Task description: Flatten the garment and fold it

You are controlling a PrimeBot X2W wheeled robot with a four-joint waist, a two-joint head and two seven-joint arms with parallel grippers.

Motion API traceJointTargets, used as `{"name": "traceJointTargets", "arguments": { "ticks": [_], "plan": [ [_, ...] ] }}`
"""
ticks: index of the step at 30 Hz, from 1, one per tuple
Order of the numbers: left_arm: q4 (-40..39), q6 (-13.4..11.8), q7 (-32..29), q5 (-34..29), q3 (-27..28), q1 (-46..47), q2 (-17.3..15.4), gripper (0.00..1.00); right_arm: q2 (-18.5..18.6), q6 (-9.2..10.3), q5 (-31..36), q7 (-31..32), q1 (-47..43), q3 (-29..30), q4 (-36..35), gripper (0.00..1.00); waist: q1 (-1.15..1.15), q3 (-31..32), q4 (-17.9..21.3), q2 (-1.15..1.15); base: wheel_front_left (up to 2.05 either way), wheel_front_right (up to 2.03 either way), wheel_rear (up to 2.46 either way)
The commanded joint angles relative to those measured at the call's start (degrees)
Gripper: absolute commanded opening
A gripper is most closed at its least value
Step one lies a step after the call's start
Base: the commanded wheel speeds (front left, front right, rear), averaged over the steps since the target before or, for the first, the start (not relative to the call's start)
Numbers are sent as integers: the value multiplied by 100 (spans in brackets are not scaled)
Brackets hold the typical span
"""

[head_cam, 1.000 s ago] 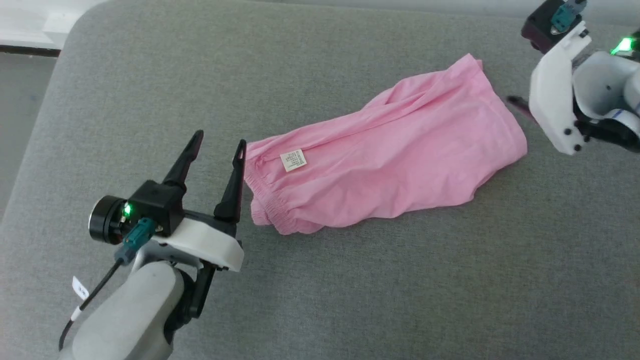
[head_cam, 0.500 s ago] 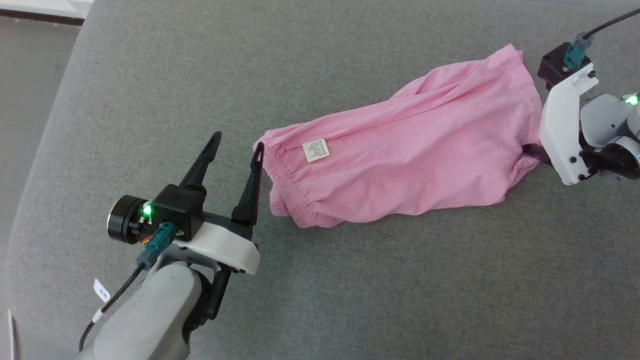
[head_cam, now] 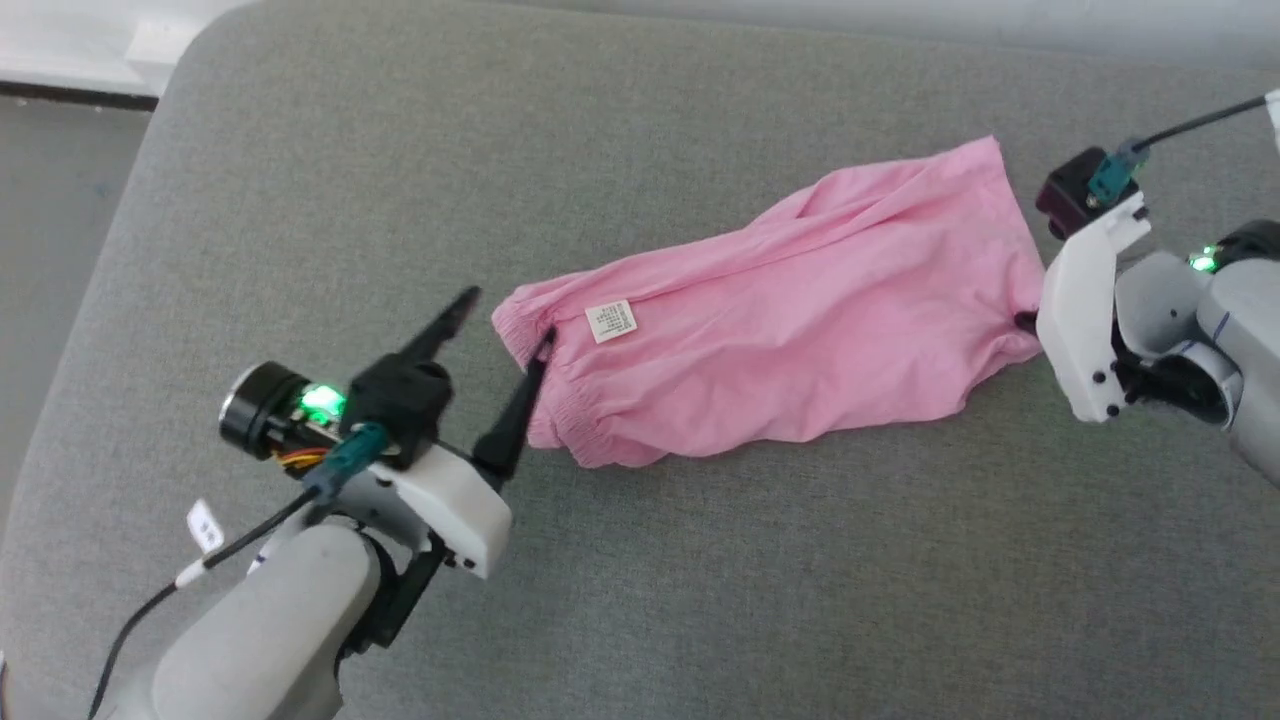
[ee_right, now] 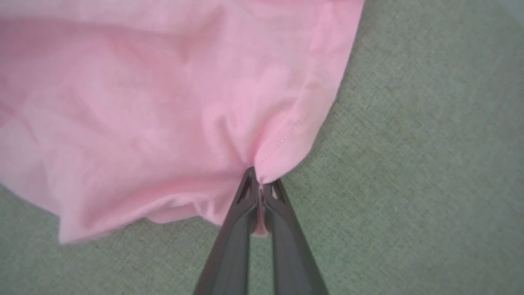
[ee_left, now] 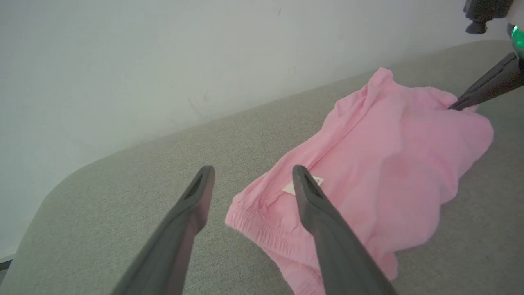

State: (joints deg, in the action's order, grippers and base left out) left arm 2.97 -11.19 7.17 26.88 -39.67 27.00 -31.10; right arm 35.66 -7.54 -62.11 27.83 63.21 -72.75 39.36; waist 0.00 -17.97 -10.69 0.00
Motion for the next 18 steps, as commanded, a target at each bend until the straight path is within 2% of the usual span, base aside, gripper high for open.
{"name": "traceJointTargets", "arguments": {
  "ticks": [1, 6, 9, 12, 18],
  "plan": [
    [-144, 135, -274, -80, -142, 138, -73, 100, -36, 5, -47, -71, -169, -48, 19, 0, 0, 185, 101, 0, 0, 0, 0],
    [-477, 859, -1697, 21, -727, 469, -374, 100, -130, 5, -16, -246, -256, -53, 9, 0, 0, 266, 163, 0, 0, 0, 0],
    [-557, 1152, -2292, 48, -964, 678, -448, 100, -208, 5, 23, -306, -260, -56, 5, 0, 0, 239, 226, 0, 0, 0, 0],
    [-507, 1373, -2754, 186, -1148, 788, -415, 100, -270, 5, 75, -343, -246, -58, -11, 0, 0, 189, 288, 0, 0, 0, 0],
    [-79, 1645, -3313, 177, -1552, 989, -387, 100, -365, 5, 236, -389, -189, -59, -112, 0, 0, 59, 476, 0, 0, 0, 0]
  ]
}}
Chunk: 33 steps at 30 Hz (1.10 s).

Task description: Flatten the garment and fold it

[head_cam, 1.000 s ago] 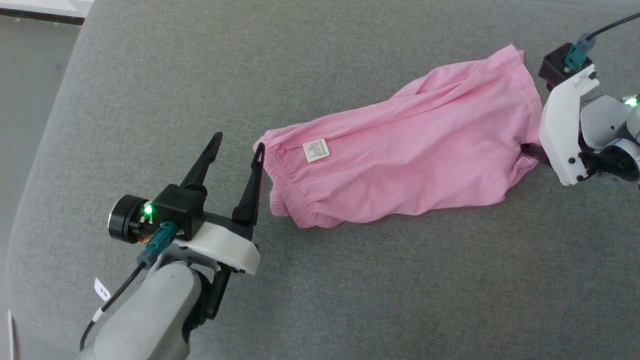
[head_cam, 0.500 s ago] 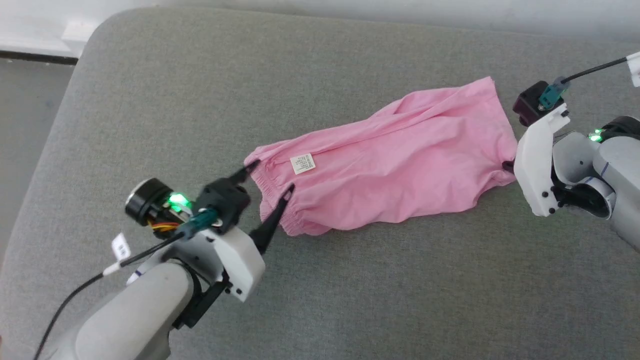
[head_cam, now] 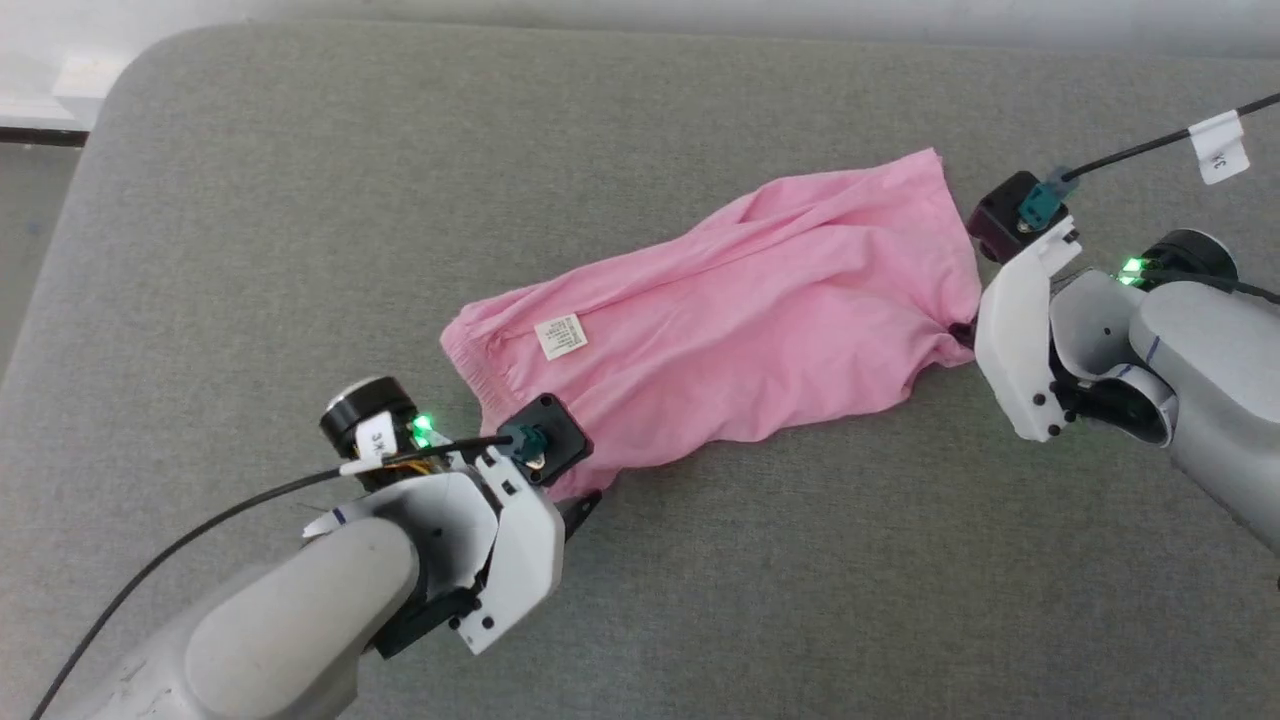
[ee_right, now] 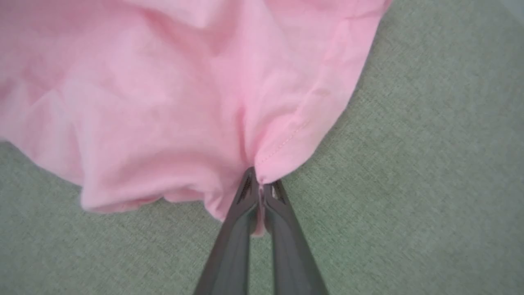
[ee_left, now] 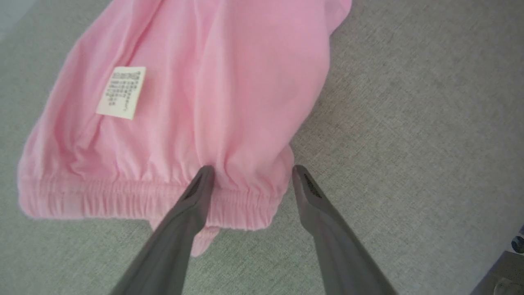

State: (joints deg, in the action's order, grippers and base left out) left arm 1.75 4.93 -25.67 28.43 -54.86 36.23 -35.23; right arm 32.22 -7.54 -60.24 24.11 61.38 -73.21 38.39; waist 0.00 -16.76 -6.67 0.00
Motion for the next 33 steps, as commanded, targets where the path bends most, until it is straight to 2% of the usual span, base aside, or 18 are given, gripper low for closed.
{"name": "traceJointTargets", "arguments": {
  "ticks": [1, 6, 9, 10, 15, 19, 23, 33],
  "plan": [
    [119, 66, -86, 41, -88, 87, 27, 100, -31, 5, 70, -19, -1, -13, -35, 0, 0, -81, 102, 0, 0, 0, 0],
    [608, 176, -241, 120, -359, 157, 17, 100, -50, 5, 152, -53, 24, -14, -121, 0, 0, -133, 208, 0, 0, 0, 0],
    [867, 206, -110, 136, -461, 188, 31, 100, -66, 5, 197, -109, 0, -14, -162, 0, 0, -106, 265, 0, 0, 0, 0],
    [942, 212, -24, 109, -489, 201, 30, 0, -73, 5, 235, -132, -20, -14, -178, 0, 0, -88, 283, 0, 0, 0, 0],
    [1047, 230, 539, 63, -544, 221, 30, 0, 3, 5, 203, -618, -127, -13, -274, 0, 0, 91, 323, 0, 0, 0, 0],
    [755, 29, 1114, 32, -349, 137, -29, 0, 201, 5, 56, -1273, -224, -1, -485, 0, 0, 303, 365, 0, 0, 0, 0],
    [402, -233, 1363, -6, -249, -79, -221, 0, 615, 5, -41, -1679, -489, -5, -964, 0, 0, 533, 453, 0, 0, 0, 0],
    [-199, -590, 1454, 160, -367, -907, -594, 0, 1715, 5, -77, -2236, -1597, 88, -2192, 0, 0, 925, 735, 0, 0, 0, 0]
  ]
}}
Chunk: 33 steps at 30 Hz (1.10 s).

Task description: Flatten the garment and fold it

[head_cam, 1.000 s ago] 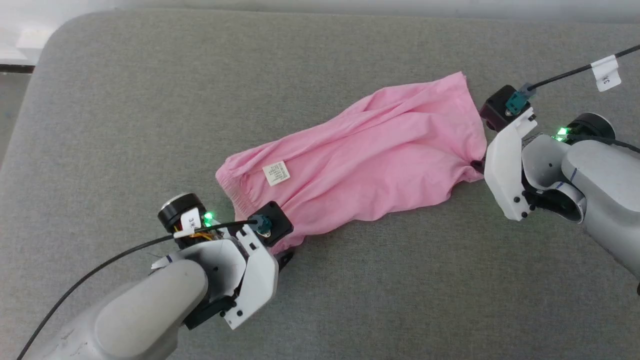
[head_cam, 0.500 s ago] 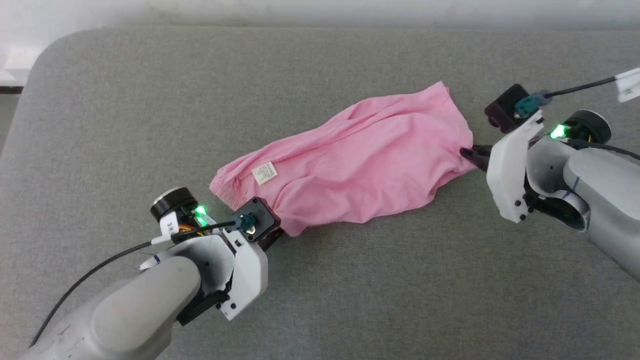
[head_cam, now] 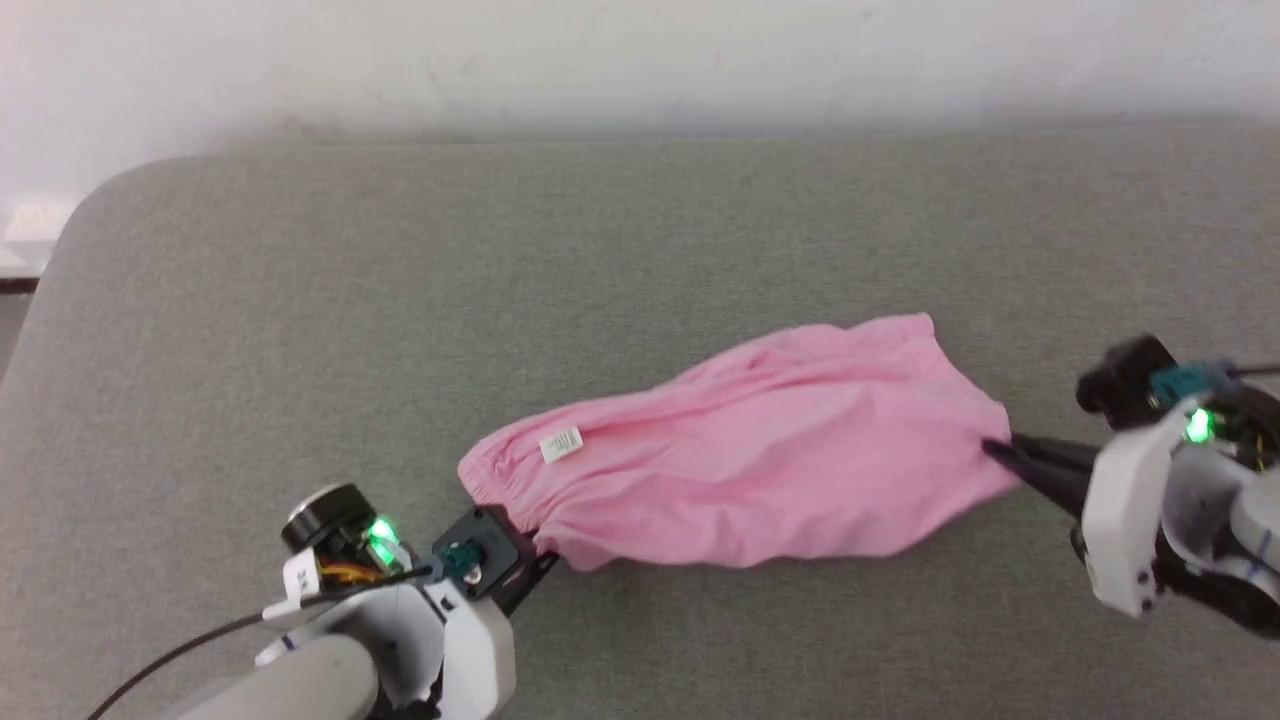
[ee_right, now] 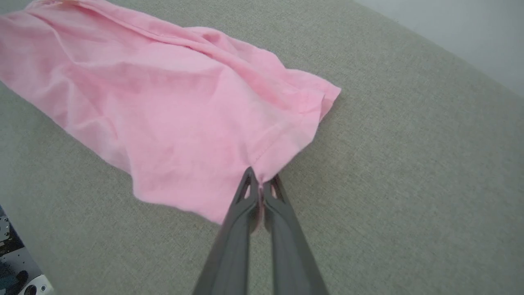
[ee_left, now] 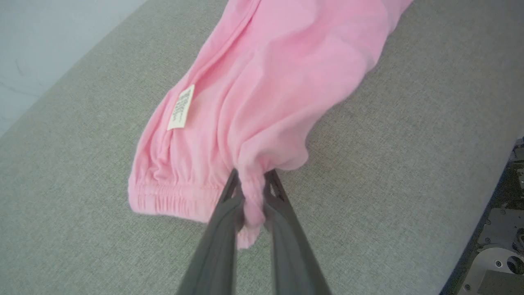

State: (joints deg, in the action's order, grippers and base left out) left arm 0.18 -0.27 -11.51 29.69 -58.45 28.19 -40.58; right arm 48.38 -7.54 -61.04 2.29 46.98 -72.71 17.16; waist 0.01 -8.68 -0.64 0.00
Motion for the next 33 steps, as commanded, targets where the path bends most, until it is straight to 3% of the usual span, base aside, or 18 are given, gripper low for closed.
{"name": "traceJointTargets", "arguments": {
  "ticks": [1, 8, 13, 14, 15, 16, 21, 25, 29, 33],
  "plan": [
    [-69, -107, 44, 39, -23, -171, -85, 0, 164, 5, -14, -75, -308, 81, -156, 0, -1, 126, 150, 0, 0, 0, 0],
    [12, -131, 20, 34, -275, -468, 7, 0, 419, 5, -106, -82, -1439, 410, -398, 0, -1, 91, 167, 0, 0, 0, 0],
    [401, -98, 27, 32, -420, -543, 194, 0, 57, 5, 66, 93, -1864, 658, 71, 0, -1, 13, 181, 0, 0, 0, 0],
    [461, -96, 63, 74, -410, -556, 243, 0, -18, 5, 137, 133, -1903, 705, 200, 8, -1, 16, 172, 0, 0, 0, 0],
    [505, -106, 106, 135, -380, -571, 293, 42, -82, 5, 244, 124, -1926, 764, 308, 65, -1, 28, 153, 0, 0, 0, 0],
    [526, -142, 179, 148, -343, -569, 325, 100, -144, 5, 319, 91, -1951, 861, 412, 100, -1, 51, 131, 0, 0, 0, 0],
    [463, -313, 513, 309, -136, -688, 348, 100, -225, 5, 529, -18, -2034, 1275, 438, 100, -1, 238, 71, 0, 0, 0, 0],
    [78, -550, 951, 622, 215, -945, 254, 100, 1, 5, 745, 35, -2085, 1776, 118, 100, -1, 417, 2, 0, 0, 0, 0],
    [-332, -1212, 1546, 476, 722, -1028, 44, 100, 260, 5, 988, 348, -2106, 2362, -292, 100, -1, 462, -95, 0, 0, 0, 0],
    [-558, -1929, 2149, 221, 1169, -1116, -41, 100, 377, 5, 1224, 1102, -2061, 2717, -588, 100, -1, 429, -156, 0, 0, 0, 0]
  ]
}}
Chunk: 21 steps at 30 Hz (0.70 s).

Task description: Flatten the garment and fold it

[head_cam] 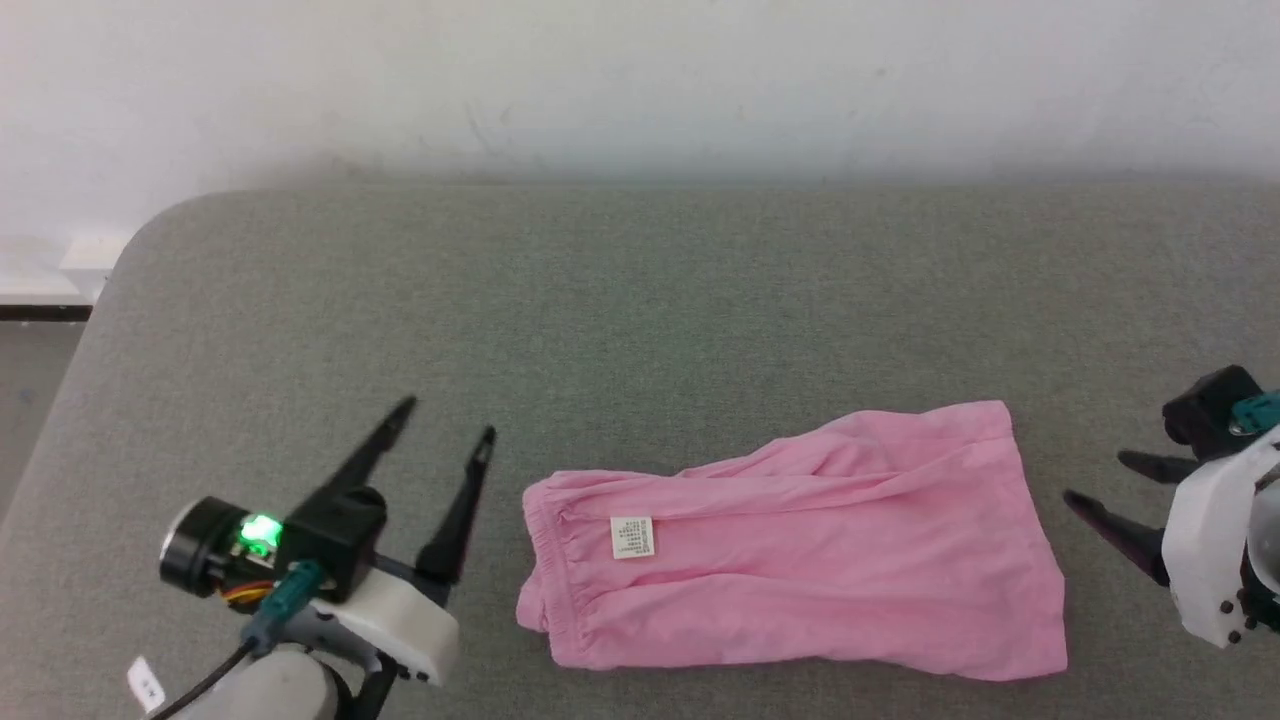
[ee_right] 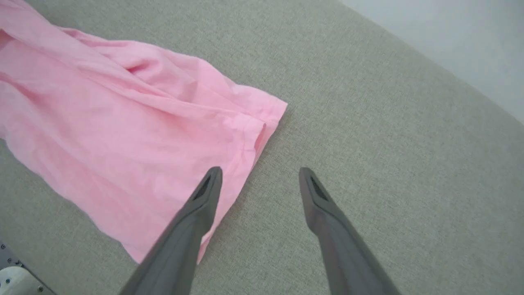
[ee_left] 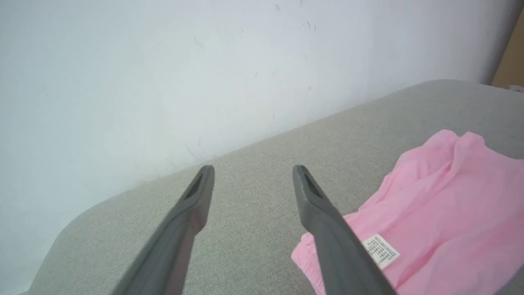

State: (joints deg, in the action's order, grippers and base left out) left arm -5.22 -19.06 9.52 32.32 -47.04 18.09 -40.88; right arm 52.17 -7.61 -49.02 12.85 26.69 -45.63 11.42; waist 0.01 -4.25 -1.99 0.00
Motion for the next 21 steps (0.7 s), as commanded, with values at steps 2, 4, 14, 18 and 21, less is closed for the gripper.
{"name": "traceJointTargets", "arguments": {
  "ticks": [2, 4, 14, 18, 21],
  "plan": [
    [-85, -332, 289, -37, 258, -167, 109, 100, 45, 12, 29, 618, -16, 63, -89, 100, -1, -57, -74, 0, 0, 0, 0],
    [-77, -558, 438, -153, 433, -201, 215, 100, 35, 12, 60, 1083, 42, 156, -95, 100, -1, -107, -113, 0, 0, 0, 0],
    [-175, -1188, 546, -1121, 2125, -904, 1545, 100, -708, 12, 335, 2095, 258, 314, 522, 100, -1, -373, -270, 0, 0, 0, 0],
    [-85, -931, 547, -1521, 2625, -1204, 2024, 100, -1007, 12, 431, 2039, 286, 365, 978, 100, -1, -468, -427, 0, 0, 0, 0],
    [50, -574, 547, -1767, 2910, -1280, 2345, 100, -1168, 12, 511, 2012, 180, 284, 1334, 100, -1, -495, -531, 0, 0, 0, 0]
  ]
}}
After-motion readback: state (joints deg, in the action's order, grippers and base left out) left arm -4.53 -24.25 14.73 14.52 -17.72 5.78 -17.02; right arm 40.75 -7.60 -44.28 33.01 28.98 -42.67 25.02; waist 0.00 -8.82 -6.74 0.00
